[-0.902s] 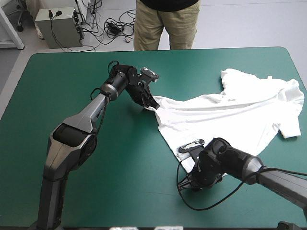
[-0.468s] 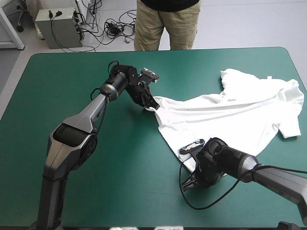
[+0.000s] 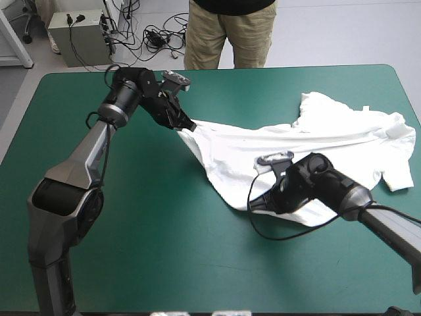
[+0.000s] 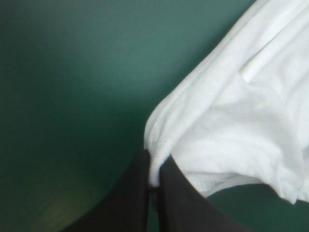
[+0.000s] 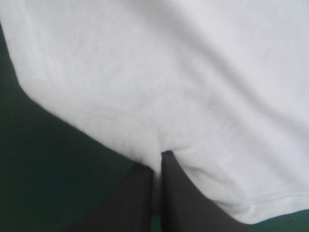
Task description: Fold the cloth
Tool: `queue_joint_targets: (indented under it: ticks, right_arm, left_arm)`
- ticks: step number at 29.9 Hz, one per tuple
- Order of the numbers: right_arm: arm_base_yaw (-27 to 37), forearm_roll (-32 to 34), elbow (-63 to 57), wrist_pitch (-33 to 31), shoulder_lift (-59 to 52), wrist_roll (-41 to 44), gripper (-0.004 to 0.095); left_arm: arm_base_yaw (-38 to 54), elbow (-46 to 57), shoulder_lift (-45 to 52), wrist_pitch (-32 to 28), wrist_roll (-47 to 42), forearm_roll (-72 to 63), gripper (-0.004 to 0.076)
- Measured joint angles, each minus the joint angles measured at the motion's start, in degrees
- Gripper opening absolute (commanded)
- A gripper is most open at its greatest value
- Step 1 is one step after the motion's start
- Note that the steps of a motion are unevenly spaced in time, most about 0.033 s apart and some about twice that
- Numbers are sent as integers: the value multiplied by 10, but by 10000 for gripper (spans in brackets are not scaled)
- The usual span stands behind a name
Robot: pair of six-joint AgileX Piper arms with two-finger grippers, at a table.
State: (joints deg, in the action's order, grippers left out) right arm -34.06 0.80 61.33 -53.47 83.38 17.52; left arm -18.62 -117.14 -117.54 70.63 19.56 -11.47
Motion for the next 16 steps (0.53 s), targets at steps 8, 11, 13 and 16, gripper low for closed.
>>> queue_joint_targets:
  ticks: [8,11,13,16]
  right_arm:
    - [84,-1,230,-48,-1,-62,-17]
    - [110,-1,316,-79,-1,-90,-17]
    - [124,1,371,-99,-1,-111,-17]
    - [135,13,459,-122,-1,-125,-17]
  left_arm:
    - [11,0,113,10,-36,10,-9]
    - [11,0,157,12,-60,24,-9]
    - [11,0,192,12,-79,36,-9]
    - [13,-2,239,12,-94,39,-9]
